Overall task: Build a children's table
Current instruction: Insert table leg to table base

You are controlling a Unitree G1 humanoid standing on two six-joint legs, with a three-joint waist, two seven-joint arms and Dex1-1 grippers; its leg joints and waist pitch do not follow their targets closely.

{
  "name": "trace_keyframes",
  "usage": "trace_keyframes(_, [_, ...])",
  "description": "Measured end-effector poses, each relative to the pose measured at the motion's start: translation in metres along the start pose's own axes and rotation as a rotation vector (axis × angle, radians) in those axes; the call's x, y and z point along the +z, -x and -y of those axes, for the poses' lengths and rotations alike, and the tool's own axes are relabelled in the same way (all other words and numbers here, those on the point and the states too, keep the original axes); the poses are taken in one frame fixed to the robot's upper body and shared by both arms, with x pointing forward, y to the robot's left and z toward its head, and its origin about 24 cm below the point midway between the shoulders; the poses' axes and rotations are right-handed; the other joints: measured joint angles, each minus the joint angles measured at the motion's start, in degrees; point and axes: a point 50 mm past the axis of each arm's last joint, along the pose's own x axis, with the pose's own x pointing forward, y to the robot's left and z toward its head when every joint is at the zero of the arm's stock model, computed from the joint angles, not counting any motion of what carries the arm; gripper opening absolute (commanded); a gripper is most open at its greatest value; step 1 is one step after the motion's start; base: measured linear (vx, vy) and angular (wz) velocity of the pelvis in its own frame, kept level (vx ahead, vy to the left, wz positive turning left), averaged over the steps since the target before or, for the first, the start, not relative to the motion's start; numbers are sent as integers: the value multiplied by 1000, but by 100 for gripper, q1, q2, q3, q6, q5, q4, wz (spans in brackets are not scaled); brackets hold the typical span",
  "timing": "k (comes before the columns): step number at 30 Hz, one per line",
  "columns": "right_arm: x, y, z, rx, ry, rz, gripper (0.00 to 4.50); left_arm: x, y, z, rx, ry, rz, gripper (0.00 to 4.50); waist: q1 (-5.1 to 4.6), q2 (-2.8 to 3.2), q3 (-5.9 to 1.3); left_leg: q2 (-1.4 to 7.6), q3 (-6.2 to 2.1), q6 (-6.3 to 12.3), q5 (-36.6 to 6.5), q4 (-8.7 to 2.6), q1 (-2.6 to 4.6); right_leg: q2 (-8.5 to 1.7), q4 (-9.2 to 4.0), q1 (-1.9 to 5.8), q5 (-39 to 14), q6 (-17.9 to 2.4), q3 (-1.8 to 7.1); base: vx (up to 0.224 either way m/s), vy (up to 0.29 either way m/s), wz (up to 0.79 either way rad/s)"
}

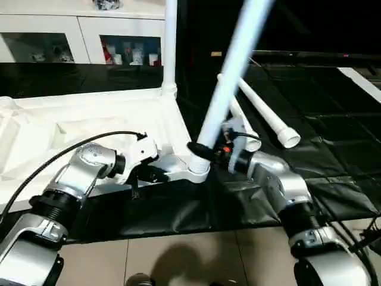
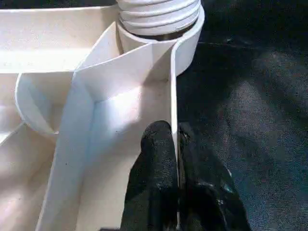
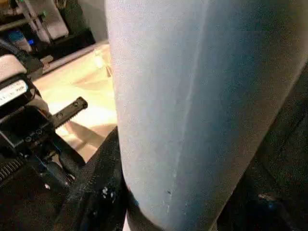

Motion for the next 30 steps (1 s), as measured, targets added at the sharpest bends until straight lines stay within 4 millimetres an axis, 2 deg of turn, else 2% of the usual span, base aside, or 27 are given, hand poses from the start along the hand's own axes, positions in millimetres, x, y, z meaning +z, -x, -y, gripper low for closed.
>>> trace_keyframes(3, [-9, 7, -2, -12, -10, 55, 192, 0, -1, 0, -4, 13, 1, 0, 22, 47, -18, -2, 0, 1, -1, -4, 2, 0, -1, 3, 2, -3, 0, 0, 0, 0])
trace_keyframes(7, [-20, 14, -6, -29, 42, 98, 192, -1, -5, 1, -10, 29, 3, 0, 53, 150, -43, -1, -4, 1, -1, -15, 2, 2, -5, 3, 0, -2, -3, 0, 0, 0])
trace_keyframes(9, [-22, 16, -10, -37, 90, 110, 192, -1, -6, 1, -12, 31, 6, 0, 67, 170, -45, -2, -4, 1, 0, -20, 2, 2, -6, 2, -1, -1, -3, 0, 0, 0])
trace_keyframes(16, [-19, 20, -16, -11, 313, 29, 192, 0, -10, 1, -21, 38, 13, 0, 90, 174, -45, -3, -5, 1, -1, -23, 7, 2, -40, 26, -1, 0, -6, 0, 0, 0])
trace_keyframes(19, [-17, 18, -17, 25, 358, -8, 192, 0, -10, 1, -22, 37, 14, 0, 79, 168, -48, -5, -5, 1, -1, -27, 7, 2, -61, 36, -1, 0, -6, 0, 0, 0])
trace_keyframes(24, [-12, 15, -15, 73, 382, -54, 192, 0, -10, 1, -21, 35, 10, 0, 57, 152, -56, -4, -4, 1, -1, -27, 10, 2, -60, 40, -1, 0, -6, 0, 0, 0])
trace_keyframes(30, [-7, 4, -13, 123, 376, -85, 192, -2, -5, 0, -15, 2, -12, 0, -14, 124, -63, -2, -6, 1, -1, -28, 13, 3, -66, 39, -1, 1, -13, 0, 0, 0])
